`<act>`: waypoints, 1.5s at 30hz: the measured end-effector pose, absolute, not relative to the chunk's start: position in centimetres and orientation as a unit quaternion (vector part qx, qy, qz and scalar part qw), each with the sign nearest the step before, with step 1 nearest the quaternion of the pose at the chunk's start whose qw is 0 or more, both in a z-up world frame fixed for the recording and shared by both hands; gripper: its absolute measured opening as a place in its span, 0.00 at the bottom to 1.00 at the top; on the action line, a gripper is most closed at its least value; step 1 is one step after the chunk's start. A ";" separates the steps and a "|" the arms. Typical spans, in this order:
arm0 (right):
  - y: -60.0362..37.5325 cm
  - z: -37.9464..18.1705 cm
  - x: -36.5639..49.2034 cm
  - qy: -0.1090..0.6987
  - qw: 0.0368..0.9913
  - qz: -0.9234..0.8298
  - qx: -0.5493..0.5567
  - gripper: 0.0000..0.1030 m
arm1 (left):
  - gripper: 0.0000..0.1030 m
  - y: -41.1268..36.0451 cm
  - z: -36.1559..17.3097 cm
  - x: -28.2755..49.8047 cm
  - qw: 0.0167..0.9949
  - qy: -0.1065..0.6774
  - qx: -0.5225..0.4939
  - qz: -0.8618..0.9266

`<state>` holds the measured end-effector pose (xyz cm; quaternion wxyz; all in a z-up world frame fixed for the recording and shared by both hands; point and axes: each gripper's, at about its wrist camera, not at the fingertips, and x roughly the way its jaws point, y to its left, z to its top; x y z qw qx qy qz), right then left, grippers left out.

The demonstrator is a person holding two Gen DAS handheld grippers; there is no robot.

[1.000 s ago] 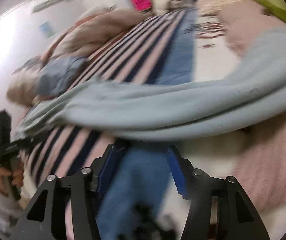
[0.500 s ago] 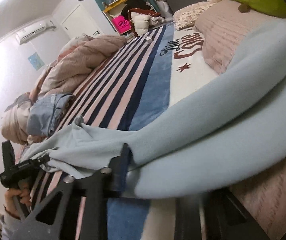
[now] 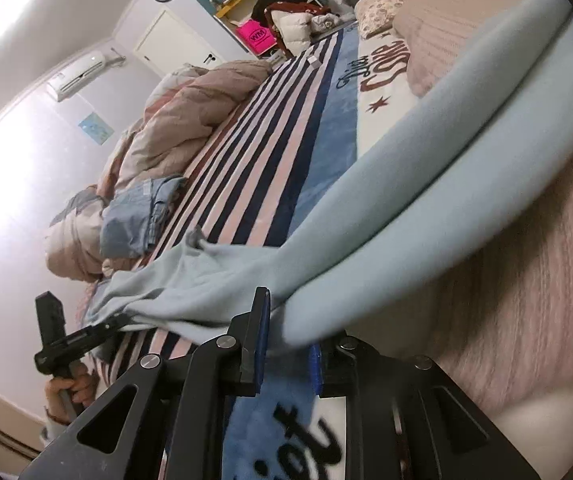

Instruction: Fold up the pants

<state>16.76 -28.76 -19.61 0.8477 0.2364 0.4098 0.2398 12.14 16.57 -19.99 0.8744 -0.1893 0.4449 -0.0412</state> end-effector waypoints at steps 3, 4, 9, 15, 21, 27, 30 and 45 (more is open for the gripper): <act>-28.4 -19.3 15.8 0.404 0.853 0.242 0.226 0.13 | 0.15 16.5 -20.2 11.6 0.876 0.444 -0.183 -0.043; -28.3 -19.2 15.6 0.404 0.853 0.245 0.223 0.13 | 0.15 16.5 -20.3 11.6 0.875 0.444 -0.188 -0.047; -25.8 -19.9 14.7 0.421 0.840 0.282 0.197 0.25 | 0.42 15.4 -21.8 12.4 0.860 0.456 -0.217 -0.066; -20.5 -22.4 15.2 0.450 0.805 0.333 0.193 0.25 | 0.28 12.6 -22.4 13.6 0.871 0.447 -0.193 -0.058; -17.7 -22.1 17.7 0.429 0.818 0.322 0.210 0.23 | 0.03 12.2 -21.9 12.9 0.879 0.440 -0.173 -0.064; -17.5 -19.8 19.7 0.410 0.839 0.303 0.190 0.09 | 0.01 13.5 -20.3 10.6 0.883 0.437 -0.150 -0.085; -17.5 -19.4 20.0 0.414 0.837 0.308 0.183 0.09 | 0.01 14.0 -19.9 9.5 0.882 0.437 -0.149 -0.095; -16.9 -20.5 13.4 0.446 0.801 0.377 0.136 0.30 | 0.28 13.0 -20.7 6.2 0.867 0.457 -0.155 -0.123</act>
